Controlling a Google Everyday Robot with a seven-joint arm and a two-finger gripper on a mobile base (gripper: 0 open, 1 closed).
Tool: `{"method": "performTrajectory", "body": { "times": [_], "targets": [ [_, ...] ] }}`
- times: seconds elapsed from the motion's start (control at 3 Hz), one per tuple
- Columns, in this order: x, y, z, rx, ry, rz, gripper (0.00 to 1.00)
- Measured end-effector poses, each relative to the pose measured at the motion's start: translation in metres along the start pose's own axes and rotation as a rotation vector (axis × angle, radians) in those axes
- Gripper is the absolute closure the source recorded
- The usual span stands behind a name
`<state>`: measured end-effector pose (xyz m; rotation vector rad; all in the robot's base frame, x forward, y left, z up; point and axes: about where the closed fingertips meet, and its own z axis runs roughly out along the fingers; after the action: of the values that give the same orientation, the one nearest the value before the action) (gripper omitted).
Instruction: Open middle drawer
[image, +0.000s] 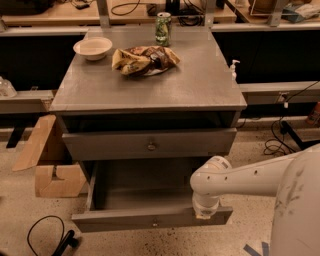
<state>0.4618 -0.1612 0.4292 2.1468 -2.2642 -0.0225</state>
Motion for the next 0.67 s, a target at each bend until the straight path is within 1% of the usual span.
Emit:
{"method": "performTrajectory", "body": {
  "times": [0.67],
  "targets": [
    [0.0001,0.0002,0.0002,-0.001,0.0,0.0,0.01]
  ]
}}
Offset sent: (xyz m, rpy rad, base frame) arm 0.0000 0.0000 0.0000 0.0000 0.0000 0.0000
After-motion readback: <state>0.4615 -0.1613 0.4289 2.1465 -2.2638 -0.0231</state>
